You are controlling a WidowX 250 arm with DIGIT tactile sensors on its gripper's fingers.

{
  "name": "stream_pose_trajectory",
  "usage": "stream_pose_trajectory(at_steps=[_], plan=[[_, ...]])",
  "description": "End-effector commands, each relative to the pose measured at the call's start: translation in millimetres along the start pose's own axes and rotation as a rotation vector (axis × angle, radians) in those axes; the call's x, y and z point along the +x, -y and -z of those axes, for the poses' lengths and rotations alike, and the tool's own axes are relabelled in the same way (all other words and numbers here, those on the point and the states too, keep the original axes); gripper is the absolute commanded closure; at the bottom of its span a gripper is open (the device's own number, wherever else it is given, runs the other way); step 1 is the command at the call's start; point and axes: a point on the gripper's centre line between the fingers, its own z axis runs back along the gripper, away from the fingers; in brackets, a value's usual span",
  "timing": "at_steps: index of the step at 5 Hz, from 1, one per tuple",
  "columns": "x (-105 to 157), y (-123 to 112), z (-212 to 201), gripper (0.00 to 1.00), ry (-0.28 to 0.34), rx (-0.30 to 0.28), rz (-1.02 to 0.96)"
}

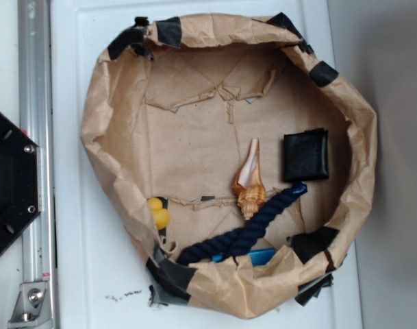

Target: Grab the shell.

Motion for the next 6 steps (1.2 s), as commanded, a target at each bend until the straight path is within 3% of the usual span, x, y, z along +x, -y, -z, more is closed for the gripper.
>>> stream_pose_trajectory(at_steps=[1,2,3,4,5,6], plan=[[0.0,0.0,0.0,0.00,0.000,0.000,0.000],[43.6,-13.1,37.0,0.00,-0.022,0.000,-0.187],[76.0,-12.3,57.2,0.00,-0.004,-0.030,-0.375],[100.2,-10.0,79.6,0.00,0.146,-0.060,-0.616],[118.6,-6.9,110.6,0.00,0.201,-0.078,-0.780],[136.0,-2.7,149.2,0.00,0.191,-0.039,-0.808]])
